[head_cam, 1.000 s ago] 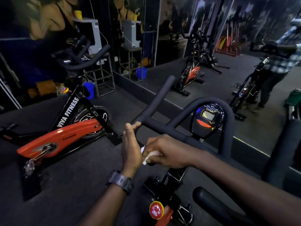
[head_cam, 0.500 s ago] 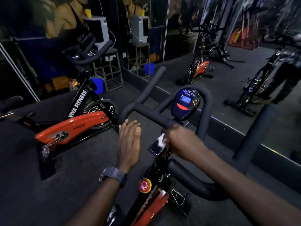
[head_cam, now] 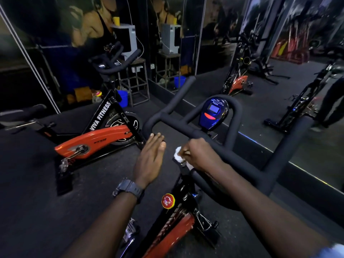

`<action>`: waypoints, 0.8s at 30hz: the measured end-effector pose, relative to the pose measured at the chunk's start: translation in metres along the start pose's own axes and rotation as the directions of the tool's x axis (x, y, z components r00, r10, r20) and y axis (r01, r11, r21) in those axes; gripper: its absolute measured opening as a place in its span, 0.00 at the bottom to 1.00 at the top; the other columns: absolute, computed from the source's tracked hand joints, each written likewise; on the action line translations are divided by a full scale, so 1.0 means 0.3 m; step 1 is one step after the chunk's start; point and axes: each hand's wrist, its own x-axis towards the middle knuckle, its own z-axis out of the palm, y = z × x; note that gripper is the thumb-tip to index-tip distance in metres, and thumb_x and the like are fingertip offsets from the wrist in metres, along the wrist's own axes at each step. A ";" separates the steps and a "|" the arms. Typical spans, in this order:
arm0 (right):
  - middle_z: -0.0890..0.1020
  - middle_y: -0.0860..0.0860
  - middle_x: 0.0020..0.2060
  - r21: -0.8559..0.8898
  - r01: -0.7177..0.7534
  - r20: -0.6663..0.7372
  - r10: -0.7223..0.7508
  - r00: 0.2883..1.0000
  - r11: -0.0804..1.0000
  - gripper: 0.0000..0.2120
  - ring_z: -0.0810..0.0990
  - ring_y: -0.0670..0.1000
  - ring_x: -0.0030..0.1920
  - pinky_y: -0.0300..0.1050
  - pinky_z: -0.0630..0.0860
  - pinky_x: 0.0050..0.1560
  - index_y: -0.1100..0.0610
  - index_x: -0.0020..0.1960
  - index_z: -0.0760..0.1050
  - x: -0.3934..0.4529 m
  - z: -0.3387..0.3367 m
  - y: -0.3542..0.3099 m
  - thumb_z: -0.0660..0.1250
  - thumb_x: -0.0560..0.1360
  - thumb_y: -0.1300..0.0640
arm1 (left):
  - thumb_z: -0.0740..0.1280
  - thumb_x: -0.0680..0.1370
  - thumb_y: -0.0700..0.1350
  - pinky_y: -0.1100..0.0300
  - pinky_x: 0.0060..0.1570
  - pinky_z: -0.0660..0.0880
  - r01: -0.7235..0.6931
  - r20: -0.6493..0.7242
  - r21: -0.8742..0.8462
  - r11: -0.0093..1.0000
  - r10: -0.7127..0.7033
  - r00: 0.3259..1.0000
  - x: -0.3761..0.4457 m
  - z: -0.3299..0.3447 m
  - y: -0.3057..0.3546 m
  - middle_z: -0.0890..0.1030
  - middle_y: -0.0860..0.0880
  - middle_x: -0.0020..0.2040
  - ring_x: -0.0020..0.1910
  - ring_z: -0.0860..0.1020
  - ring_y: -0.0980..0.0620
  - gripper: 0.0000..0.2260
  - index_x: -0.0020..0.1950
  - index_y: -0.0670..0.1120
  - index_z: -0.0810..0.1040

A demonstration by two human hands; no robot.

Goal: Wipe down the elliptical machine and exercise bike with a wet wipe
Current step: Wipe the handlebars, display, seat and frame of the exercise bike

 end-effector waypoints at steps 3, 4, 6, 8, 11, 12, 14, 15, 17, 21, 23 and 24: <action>0.86 0.50 0.46 -0.021 -0.013 0.044 0.014 0.999 1.000 0.05 0.83 0.52 0.49 0.45 0.78 0.51 0.51 0.46 0.85 -0.012 -0.035 0.045 0.70 0.73 0.56 | 0.51 0.81 0.58 0.68 0.76 0.48 -0.016 0.012 0.033 0.999 0.016 1.000 0.004 -0.005 -0.008 0.67 0.52 0.79 0.80 0.57 0.58 0.28 0.77 0.46 0.71; 0.85 0.52 0.46 -0.054 -0.051 -0.003 0.051 0.999 0.997 0.06 0.83 0.55 0.50 0.46 0.78 0.50 0.51 0.46 0.84 -0.006 -0.031 0.052 0.69 0.73 0.57 | 0.52 0.82 0.57 0.68 0.76 0.48 -0.017 0.011 0.040 0.999 0.017 1.000 0.006 -0.005 -0.009 0.67 0.51 0.79 0.80 0.57 0.58 0.28 0.77 0.46 0.71; 0.85 0.55 0.47 -0.069 -0.095 -0.086 0.089 0.992 0.993 0.08 0.82 0.58 0.50 0.47 0.78 0.47 0.51 0.47 0.83 0.009 -0.005 0.030 0.67 0.73 0.59 | 0.55 0.84 0.55 0.68 0.75 0.48 -0.030 0.011 0.072 0.997 0.029 1.000 0.008 -0.003 -0.009 0.66 0.51 0.79 0.80 0.57 0.57 0.24 0.77 0.46 0.70; 0.86 0.52 0.47 -0.004 -0.058 -0.059 0.058 0.997 0.998 0.09 0.83 0.55 0.51 0.43 0.77 0.48 0.49 0.49 0.84 0.020 0.021 -0.003 0.69 0.73 0.59 | 0.58 0.86 0.50 0.71 0.74 0.46 -0.054 0.027 0.130 0.990 0.051 0.998 0.008 -0.008 -0.013 0.66 0.50 0.80 0.81 0.57 0.55 0.21 0.78 0.45 0.69; 0.86 0.48 0.47 0.051 -0.017 0.037 0.015 0.999 0.999 0.07 0.83 0.47 0.51 0.36 0.72 0.48 0.50 0.48 0.86 0.014 -0.008 -0.015 0.71 0.73 0.57 | 0.59 0.86 0.49 0.76 0.71 0.45 -0.088 0.086 0.167 0.982 0.074 0.994 0.012 -0.039 -0.018 0.66 0.51 0.79 0.81 0.58 0.55 0.20 0.78 0.46 0.69; 0.87 0.47 0.47 0.055 -0.023 0.051 0.020 0.998 0.998 0.07 0.83 0.46 0.51 0.34 0.71 0.47 0.50 0.48 0.86 0.010 -0.025 -0.017 0.72 0.73 0.57 | 0.59 0.86 0.50 0.74 0.72 0.47 -0.085 0.106 0.164 0.983 0.068 0.992 0.011 -0.056 -0.015 0.67 0.51 0.79 0.80 0.59 0.55 0.20 0.78 0.46 0.70; 0.86 0.48 0.46 0.114 -0.059 -0.006 0.060 0.998 0.992 0.06 0.82 0.44 0.49 0.33 0.68 0.43 0.51 0.49 0.86 0.005 -0.048 -0.035 0.72 0.73 0.57 | 0.58 0.86 0.52 0.65 0.74 0.57 -0.045 0.120 0.133 0.990 0.029 0.992 0.001 -0.107 -0.012 0.72 0.51 0.76 0.77 0.66 0.53 0.20 0.75 0.47 0.73; 0.86 0.48 0.45 0.176 -0.075 -0.064 0.087 0.994 0.981 0.06 0.82 0.43 0.46 0.32 0.68 0.41 0.52 0.49 0.86 0.004 -0.054 -0.050 0.72 0.73 0.58 | 0.58 0.85 0.53 0.61 0.73 0.62 -0.026 0.099 0.117 0.993 0.014 0.995 -0.009 -0.137 -0.007 0.74 0.50 0.74 0.75 0.70 0.51 0.20 0.73 0.46 0.75; 0.86 0.48 0.41 0.327 -0.049 -0.164 0.108 0.981 0.944 0.04 0.80 0.38 0.39 0.30 0.70 0.37 0.51 0.47 0.85 0.001 -0.050 -0.116 0.74 0.72 0.57 | 0.58 0.86 0.52 0.59 0.72 0.65 0.001 0.021 0.083 0.997 -0.002 1.000 -0.043 -0.221 -0.011 0.76 0.48 0.72 0.72 0.72 0.50 0.19 0.71 0.45 0.76; 0.86 0.44 0.38 0.541 0.066 -0.245 0.082 0.966 0.838 0.03 0.82 0.39 0.39 0.47 0.82 0.47 0.49 0.45 0.85 -0.023 -0.036 -0.330 0.74 0.72 0.56 | 0.59 0.86 0.51 0.56 0.66 0.69 0.020 -0.144 0.016 1.000 -0.018 0.989 -0.148 -0.441 -0.010 0.80 0.46 0.65 0.65 0.76 0.48 0.17 0.66 0.42 0.80; 0.86 0.45 0.39 0.575 0.140 -0.285 0.037 0.958 0.806 0.04 0.84 0.43 0.42 0.51 0.82 0.48 0.50 0.46 0.85 -0.044 -0.034 -0.475 0.74 0.73 0.56 | 0.59 0.86 0.51 0.55 0.59 0.71 0.037 -0.217 -0.026 0.999 -0.042 0.975 -0.215 -0.566 -0.010 0.82 0.48 0.57 0.59 0.78 0.47 0.16 0.62 0.43 0.81; 0.86 0.45 0.39 0.599 0.171 -0.301 0.022 0.953 0.782 0.04 0.85 0.45 0.43 0.51 0.82 0.49 0.50 0.47 0.85 -0.053 -0.030 -0.547 0.74 0.73 0.57 | 0.59 0.85 0.52 0.54 0.58 0.72 0.043 -0.254 -0.041 0.998 -0.052 0.966 -0.252 -0.628 -0.015 0.82 0.47 0.56 0.58 0.78 0.47 0.17 0.61 0.43 0.81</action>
